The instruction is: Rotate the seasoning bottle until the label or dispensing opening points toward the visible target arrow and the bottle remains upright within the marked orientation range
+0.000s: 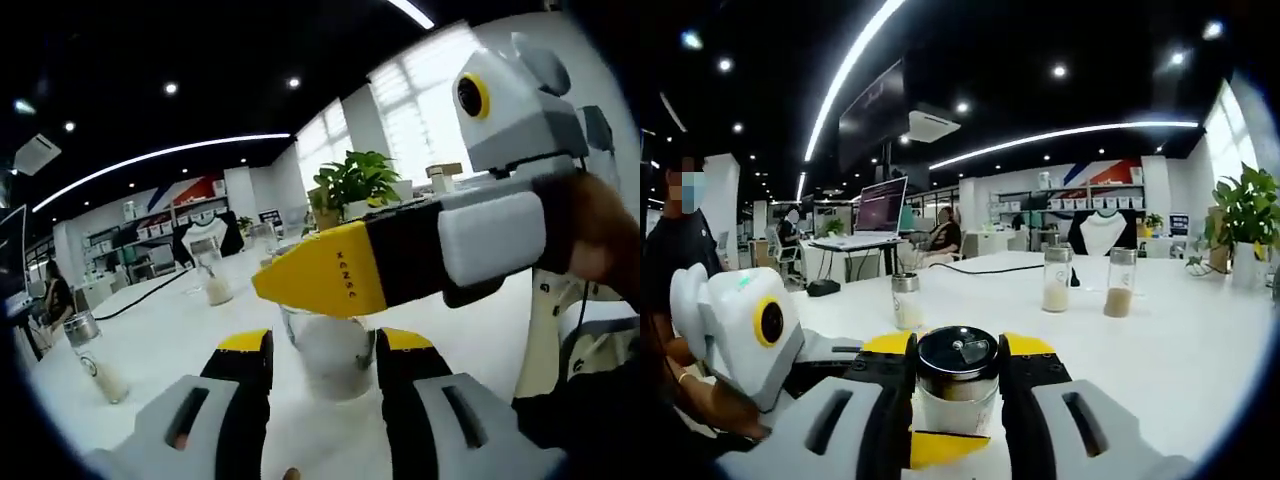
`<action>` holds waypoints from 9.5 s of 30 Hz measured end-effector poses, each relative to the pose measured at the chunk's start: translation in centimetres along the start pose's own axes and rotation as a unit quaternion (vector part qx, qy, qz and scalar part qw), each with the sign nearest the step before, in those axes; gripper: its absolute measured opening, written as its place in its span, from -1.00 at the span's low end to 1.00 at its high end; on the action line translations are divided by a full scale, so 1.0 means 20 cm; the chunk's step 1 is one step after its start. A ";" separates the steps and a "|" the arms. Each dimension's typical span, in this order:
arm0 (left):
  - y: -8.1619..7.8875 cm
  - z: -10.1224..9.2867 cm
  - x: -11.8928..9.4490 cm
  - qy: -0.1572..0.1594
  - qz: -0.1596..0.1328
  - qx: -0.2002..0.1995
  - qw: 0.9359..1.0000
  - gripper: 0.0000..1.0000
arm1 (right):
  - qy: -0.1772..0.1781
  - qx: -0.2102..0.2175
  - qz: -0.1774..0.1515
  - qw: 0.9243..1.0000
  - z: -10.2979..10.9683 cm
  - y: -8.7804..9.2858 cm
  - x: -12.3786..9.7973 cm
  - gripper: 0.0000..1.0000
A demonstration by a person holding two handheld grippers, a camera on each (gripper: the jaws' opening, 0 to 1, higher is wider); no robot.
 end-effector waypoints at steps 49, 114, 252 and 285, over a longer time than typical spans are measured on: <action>-0.03 0.03 0.02 0.023 -0.026 -0.050 0.998 -0.26 | -0.027 0.023 -0.025 0.999 0.05 -0.03 0.03 -0.40; -0.02 0.04 -0.05 0.192 -0.033 -0.102 0.975 -0.26 | -0.105 0.050 -0.021 0.993 0.09 0.00 0.02 -0.39; 0.09 0.08 0.04 0.137 0.020 -0.061 0.988 -0.24 | -0.073 0.018 0.036 0.997 0.07 0.11 0.14 -0.37; 0.10 0.11 0.02 0.224 0.032 -0.042 0.973 -0.24 | -0.208 -0.058 0.062 0.974 0.09 0.11 0.18 -0.28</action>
Point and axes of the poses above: the point that each gripper's makers call its tool centre point, and the gripper's own axes: x roughly forward along the fingers, z roughly to its left, y roughly out of its underside, the point moved 4 cm from there along -x, roughly backward along the fingers, and after that the axes turned 14 degrees about -y, right-handed, at the moved point
